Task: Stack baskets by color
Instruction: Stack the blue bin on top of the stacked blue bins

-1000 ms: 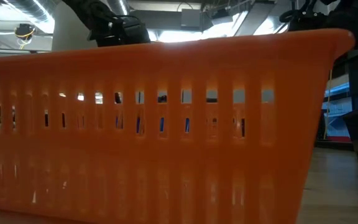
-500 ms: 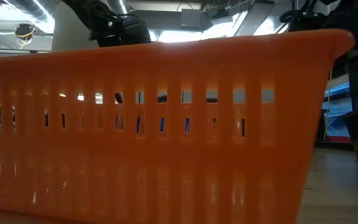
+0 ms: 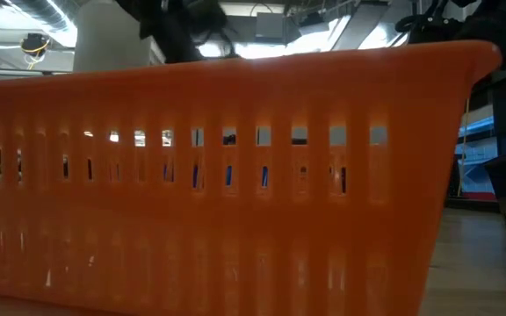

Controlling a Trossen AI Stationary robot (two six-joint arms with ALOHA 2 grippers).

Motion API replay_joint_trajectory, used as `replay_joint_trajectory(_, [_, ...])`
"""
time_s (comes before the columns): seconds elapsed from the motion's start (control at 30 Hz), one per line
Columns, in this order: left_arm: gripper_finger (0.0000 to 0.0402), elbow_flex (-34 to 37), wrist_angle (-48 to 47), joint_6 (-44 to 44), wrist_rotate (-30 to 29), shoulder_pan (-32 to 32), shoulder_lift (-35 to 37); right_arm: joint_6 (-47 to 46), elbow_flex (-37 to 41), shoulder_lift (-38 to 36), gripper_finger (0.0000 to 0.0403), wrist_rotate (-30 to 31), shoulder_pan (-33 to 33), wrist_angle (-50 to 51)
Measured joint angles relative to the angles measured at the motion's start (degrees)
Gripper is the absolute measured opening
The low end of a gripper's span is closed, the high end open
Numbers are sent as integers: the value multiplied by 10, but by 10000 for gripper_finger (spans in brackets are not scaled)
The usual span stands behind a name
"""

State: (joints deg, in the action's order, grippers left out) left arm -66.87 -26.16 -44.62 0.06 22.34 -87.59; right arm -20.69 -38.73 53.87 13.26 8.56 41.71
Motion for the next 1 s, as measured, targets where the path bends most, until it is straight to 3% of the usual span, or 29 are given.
replay_joint_trajectory(0.1, [90, 0, -56, 30, 61, -58, 0, 0, 0, 0, 135, -2, 0, 0])
replay_joint_trajectory(0.17, [90, 0, -103, 19, 65, -100, 0, -3, 0, 0, 135, -16, 0, 0])
replay_joint_trajectory(0.27, [90, 0, -153, -43, 29, -163, 0, -16, 0, 0, 135, -38, 0, 0])
replay_joint_trajectory(0.47, [90, 0, -158, -143, -75, -260, 0, -36, 0, 0, 135, -45, 0, 1])
replay_joint_trajectory(0.73, [90, 0, -207, -224, -93, -311, -13, -57, 0, 0, 135, -55, 0, 1])
replay_joint_trajectory(1.0, [90, 1, -200, -234, -85, -325, -44, -61, 0, 0, 135, -58, 0, 1])
